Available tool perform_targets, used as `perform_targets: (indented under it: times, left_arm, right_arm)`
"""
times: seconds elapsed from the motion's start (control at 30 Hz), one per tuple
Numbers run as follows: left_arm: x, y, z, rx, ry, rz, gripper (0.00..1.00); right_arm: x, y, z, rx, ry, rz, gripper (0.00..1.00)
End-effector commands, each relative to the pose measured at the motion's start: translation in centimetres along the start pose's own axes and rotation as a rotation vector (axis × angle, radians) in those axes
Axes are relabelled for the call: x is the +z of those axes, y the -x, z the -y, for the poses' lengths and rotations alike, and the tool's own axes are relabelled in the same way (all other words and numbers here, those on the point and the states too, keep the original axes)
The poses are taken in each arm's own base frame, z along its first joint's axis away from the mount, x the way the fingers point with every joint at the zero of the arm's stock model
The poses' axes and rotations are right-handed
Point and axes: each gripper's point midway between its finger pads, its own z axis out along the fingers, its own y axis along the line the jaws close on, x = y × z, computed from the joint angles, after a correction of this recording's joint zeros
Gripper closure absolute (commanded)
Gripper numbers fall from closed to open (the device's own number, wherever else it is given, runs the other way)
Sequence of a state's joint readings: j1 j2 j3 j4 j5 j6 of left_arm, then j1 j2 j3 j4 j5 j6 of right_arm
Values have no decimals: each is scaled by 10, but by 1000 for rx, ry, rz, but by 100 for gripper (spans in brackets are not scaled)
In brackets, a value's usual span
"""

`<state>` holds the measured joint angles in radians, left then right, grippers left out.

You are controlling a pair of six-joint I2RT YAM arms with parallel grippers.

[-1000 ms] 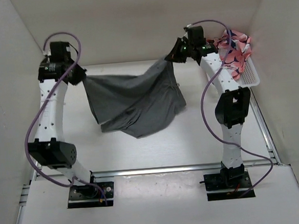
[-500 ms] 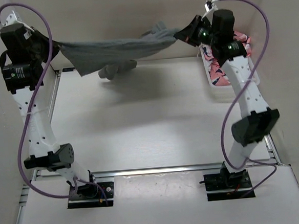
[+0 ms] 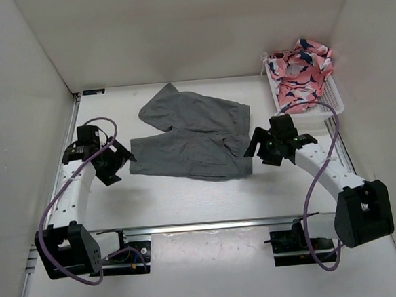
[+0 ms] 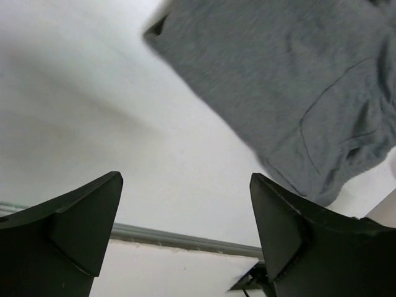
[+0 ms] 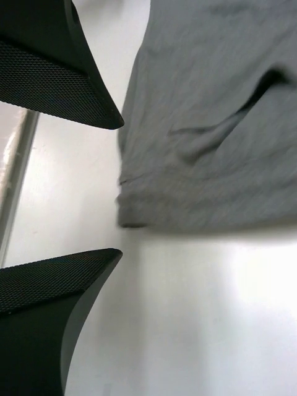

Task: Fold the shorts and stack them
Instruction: Flatten the shorts out, then fold the shorts

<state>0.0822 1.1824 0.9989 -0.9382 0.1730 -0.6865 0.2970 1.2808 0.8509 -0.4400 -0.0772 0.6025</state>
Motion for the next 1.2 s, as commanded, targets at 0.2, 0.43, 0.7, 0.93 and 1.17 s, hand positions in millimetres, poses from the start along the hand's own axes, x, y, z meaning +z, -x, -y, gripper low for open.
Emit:
perform_targets:
  times: [0.2,0.43,0.7,0.93,1.17]
  left_arm:
    - [20,1,-21,-104,97,20,6]
    - [78,13,-12,-76,119,-59,2]
    - [122,19,-8,-71,158,-143,5]
    - [141,12,-6,-72,196,-184,59]
    - [138,21,0,-67,183,-156,90]
  right_arm:
    - [-15,-14,-16,350,133,-14,19]
    - [3,-25,-17,451,181,-42,18]
    - [33,-42,-6,540,145,-93,19]
    - [48,-51,-7,559,82,-81,25]
    - [75,-28,-5,512,6,21,57]
